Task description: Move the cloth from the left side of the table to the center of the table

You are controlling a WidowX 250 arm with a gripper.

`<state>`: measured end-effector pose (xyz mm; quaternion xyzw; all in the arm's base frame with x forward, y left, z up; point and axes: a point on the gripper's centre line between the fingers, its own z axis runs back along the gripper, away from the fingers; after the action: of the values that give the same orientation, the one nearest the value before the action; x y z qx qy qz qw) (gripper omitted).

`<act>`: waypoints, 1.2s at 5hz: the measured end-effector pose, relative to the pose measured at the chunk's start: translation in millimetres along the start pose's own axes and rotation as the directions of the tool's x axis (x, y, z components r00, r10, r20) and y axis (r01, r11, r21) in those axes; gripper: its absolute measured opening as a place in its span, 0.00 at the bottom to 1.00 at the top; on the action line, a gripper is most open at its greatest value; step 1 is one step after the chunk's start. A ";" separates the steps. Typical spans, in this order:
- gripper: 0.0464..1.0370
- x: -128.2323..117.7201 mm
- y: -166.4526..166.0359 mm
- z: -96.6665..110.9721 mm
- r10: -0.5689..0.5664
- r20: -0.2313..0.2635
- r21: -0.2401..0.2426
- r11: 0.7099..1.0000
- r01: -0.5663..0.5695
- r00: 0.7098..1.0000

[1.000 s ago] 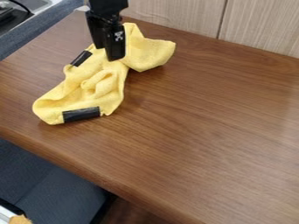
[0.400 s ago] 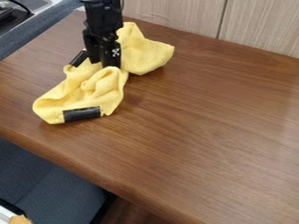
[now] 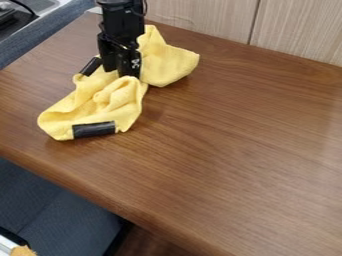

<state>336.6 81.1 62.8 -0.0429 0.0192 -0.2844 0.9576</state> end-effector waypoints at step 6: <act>0.96 26.5 -136.3 -8.5 -0.375 -0.002 -0.021 0.927 0.375 0.927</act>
<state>284.2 -47.7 66.7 -0.0548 0.0165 -0.4621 0.8850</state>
